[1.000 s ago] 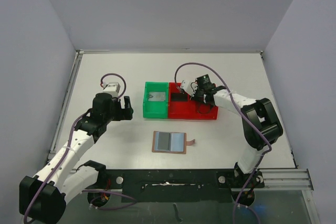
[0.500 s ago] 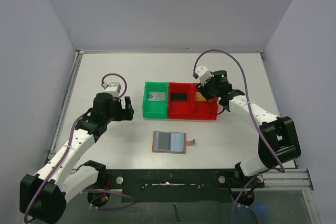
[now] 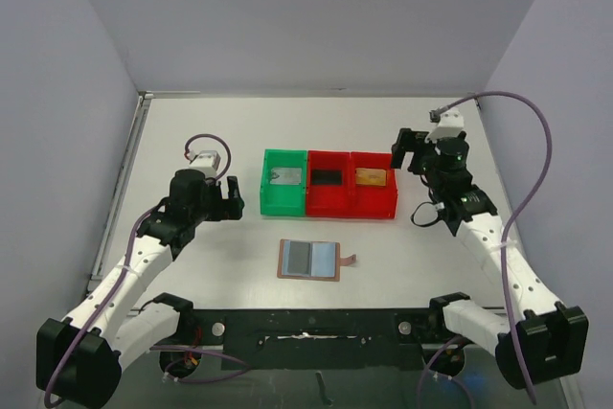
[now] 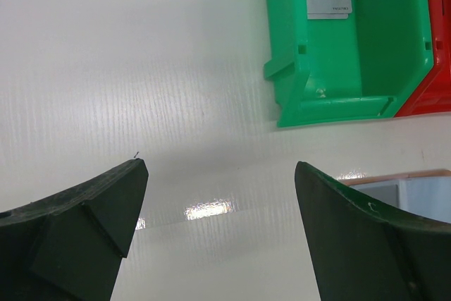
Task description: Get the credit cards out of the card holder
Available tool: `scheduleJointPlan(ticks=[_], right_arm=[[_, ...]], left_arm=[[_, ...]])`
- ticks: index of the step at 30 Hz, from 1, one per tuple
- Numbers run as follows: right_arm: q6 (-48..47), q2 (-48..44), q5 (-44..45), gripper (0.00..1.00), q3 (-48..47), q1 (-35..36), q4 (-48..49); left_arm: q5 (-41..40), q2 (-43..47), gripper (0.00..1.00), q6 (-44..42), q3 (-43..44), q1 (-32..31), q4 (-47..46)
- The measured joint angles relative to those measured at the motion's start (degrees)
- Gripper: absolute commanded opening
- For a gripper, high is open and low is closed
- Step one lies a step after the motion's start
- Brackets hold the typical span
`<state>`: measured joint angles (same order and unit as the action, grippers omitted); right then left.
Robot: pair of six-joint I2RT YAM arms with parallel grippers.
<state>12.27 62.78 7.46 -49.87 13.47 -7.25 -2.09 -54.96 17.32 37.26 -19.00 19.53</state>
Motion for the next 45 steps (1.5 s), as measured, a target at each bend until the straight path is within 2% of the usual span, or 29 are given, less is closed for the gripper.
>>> scheduleJointPlan(ticks=[6,12,18,20,22,26,28,30,38,41,45], right_arm=[[14.6,-11.5,0.0,0.98,5.8,-0.7,-1.7],[28.5,-18.5,-9.6,0.98,12.6,-0.7,-1.9],[38.5,-18.5,-25.6,0.97,25.6,0.0,9.4],[40.9,-16.5,-28.0,0.98,28.2,3.0,11.2],[41.8,-14.5,-26.6,0.98,28.3,8.4,10.9],[42.4,-9.9,-18.2,0.98,24.7,22.1,7.2],[42.9,-5.3,-13.5,1.00,20.5,27.9,3.9],[43.3,1.3,-9.5,0.97,15.1,31.6,1.0],[47.1,28.0,3.9,0.86,-7.6,41.4,-13.7],[49.9,34.2,7.5,0.82,-13.3,44.2,-19.0],[52.0,37.2,9.0,0.76,-15.2,45.7,-23.4]], left_arm=[[0.5,0.3,0.88,0.0,0.0,0.0,0.0],[1.6,0.5,0.88,0.0,0.0,0.0,0.0],[2.1,0.5,0.88,0.0,0.0,0.0,0.0],[2.1,0.5,0.88,0.0,0.0,0.0,0.0],[1.9,0.4,0.88,0.0,0.0,0.0,0.0],[0.9,-0.5,0.88,0.0,0.0,0.1,0.3],[0.5,-0.9,0.88,0.0,0.0,0.2,0.5],[0.2,-1.0,0.88,0.1,0.0,0.4,0.5],[-4.1,-1.0,0.88,1.9,0.0,1.1,0.5],[-5.1,-0.9,0.88,2.2,0.0,1.3,0.4],[-5.2,-0.3,0.88,2.3,0.0,1.4,0.3]])
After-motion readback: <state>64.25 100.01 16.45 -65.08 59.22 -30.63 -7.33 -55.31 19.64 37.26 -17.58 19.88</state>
